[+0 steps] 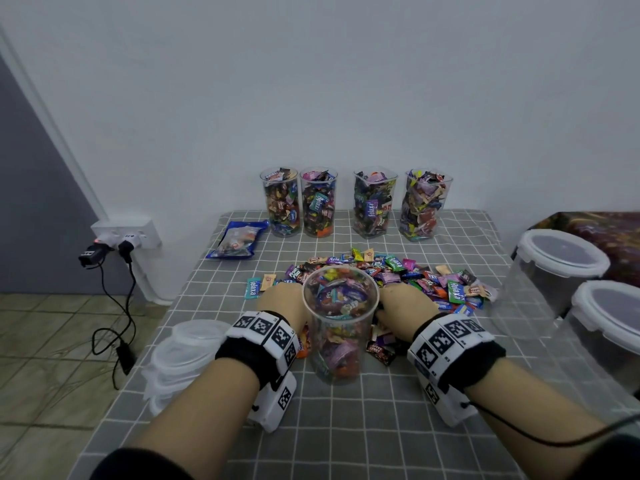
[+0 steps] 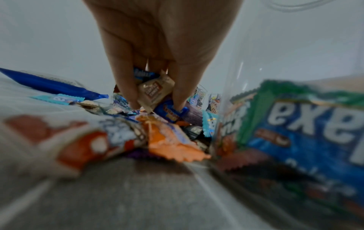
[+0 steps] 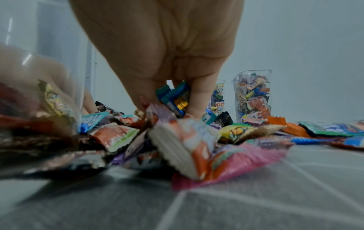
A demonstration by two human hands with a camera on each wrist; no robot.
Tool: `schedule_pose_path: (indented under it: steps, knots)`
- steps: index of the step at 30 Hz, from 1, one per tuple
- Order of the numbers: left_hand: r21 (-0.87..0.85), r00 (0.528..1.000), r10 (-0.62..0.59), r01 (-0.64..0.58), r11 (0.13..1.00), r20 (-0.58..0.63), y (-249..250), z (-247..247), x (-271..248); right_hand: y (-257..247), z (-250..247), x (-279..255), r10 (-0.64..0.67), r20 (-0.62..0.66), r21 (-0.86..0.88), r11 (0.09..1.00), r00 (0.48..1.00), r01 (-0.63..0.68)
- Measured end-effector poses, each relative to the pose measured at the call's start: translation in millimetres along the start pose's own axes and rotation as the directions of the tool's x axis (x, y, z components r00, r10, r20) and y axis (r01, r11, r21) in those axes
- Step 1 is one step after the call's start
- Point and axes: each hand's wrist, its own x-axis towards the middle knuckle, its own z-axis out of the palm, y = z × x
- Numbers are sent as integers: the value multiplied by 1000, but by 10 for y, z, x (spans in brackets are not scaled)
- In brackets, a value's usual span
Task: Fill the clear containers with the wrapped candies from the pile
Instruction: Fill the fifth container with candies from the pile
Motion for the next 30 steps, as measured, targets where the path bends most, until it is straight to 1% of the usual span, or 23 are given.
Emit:
schedule_pose_path:
  steps: [4, 7, 12, 14, 18, 21, 23, 27, 30]
  knots:
    - [-3, 993, -31, 31, 1000, -111, -27, 29, 19, 36, 5, -7, 12, -52, 58, 998, 999, -9]
    - [-25, 986, -16, 12, 1000, -169, -34, 5, -5, 56, 5, -26, 37, -132, 102, 994, 991, -24]
    - [-80, 977, -10, -7, 997, -211, -36, 9, -15, 74, -69, -131, 63, -275, 185, 983, 959, -12]
    - [-77, 975, 1, -19, 997, -223, -38, 14, -24, 91, -99, -179, 72, -332, 222, 975, 940, 4]
    - [-60, 971, 24, -39, 997, -237, -26, -18, -55, 123, -175, -286, 112, -402, 343, 939, 909, 36]
    - [-56, 974, 17, -31, 998, -226, -13, -39, -60, 101, -325, -379, 103, -445, 396, 914, 890, 93]
    - [-57, 974, 13, -27, 998, -226, -5, -50, -71, 56, -469, -453, 76, -480, 419, 895, 874, 153]
    - [-52, 972, 22, -35, 998, -235, 7, -75, -100, -115, -729, -600, -10, -560, 406, 868, 829, 285]
    - [-50, 972, 28, -41, 998, -235, 5, -80, -94, -260, -810, -687, -80, -570, 392, 848, 818, 357]
